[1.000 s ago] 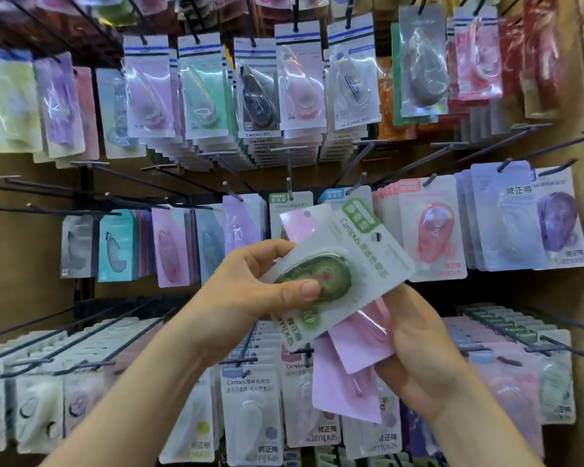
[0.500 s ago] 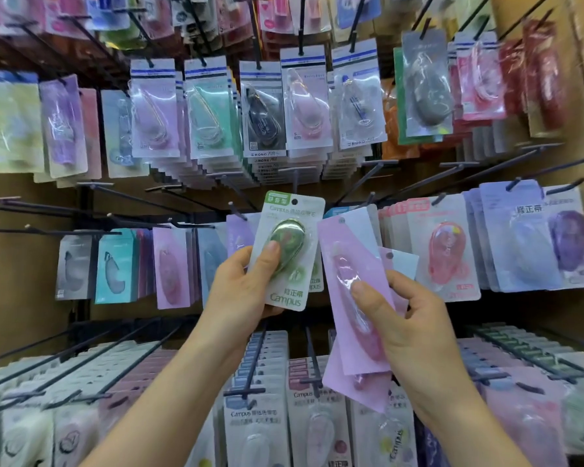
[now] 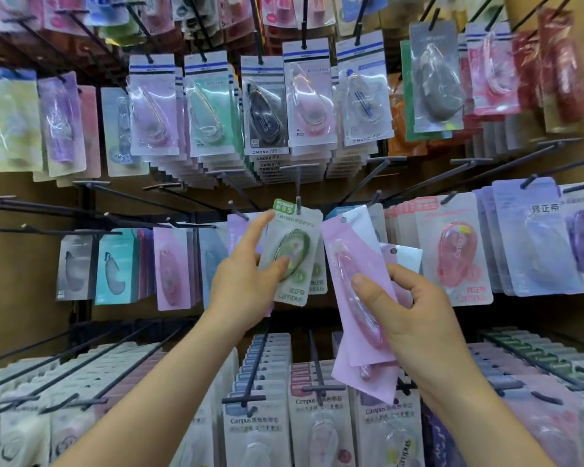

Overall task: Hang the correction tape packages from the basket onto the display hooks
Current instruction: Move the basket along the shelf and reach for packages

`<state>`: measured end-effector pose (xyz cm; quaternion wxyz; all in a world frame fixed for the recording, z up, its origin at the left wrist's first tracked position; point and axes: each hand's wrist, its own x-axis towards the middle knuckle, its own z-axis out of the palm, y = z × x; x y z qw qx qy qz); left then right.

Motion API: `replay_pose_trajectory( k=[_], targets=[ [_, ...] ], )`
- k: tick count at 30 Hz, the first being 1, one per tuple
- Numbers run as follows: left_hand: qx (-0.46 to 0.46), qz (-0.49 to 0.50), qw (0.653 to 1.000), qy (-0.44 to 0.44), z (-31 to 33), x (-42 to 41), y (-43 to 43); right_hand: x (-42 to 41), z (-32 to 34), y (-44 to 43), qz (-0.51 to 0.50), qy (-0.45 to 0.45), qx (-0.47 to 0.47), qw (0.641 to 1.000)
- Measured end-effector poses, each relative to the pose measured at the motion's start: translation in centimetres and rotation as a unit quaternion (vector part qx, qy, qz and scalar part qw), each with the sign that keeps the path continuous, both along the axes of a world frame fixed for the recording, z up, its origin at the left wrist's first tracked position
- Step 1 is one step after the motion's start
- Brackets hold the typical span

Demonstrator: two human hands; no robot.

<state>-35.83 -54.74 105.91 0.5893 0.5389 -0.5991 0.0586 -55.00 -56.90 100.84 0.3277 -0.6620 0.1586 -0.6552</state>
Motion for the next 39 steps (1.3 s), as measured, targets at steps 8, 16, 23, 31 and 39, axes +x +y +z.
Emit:
replay_pose_trajectory(
  k=[8, 16, 23, 31, 39],
  targets=[
    [0.052, 0.047, 0.996, -0.062, 1.7, 0.2, -4.4, 0.1, 0.8, 0.1, 0.045, -0.013, 0.004, 0.999],
    [0.043, 0.197, 0.950, -0.239, 2.0, -0.5, -3.7, 0.3, 0.2, 0.3, 0.100, -0.062, 0.048, 0.992],
    [-0.081, 0.231, 0.921, -0.301, 0.9, -1.2, -0.1, -0.1, 0.0, 0.7, 0.128, -0.079, 0.071, 0.986],
    [0.116, -0.273, 0.951, 0.087, -1.1, -4.6, 2.6, -0.4, -0.2, 1.5, 0.179, -0.022, 0.030, 0.983],
    [0.072, -0.281, 0.941, 0.174, -3.3, -5.9, 2.8, -0.9, -1.2, 1.9, 0.222, 0.023, 0.017, 0.975]
  ],
)
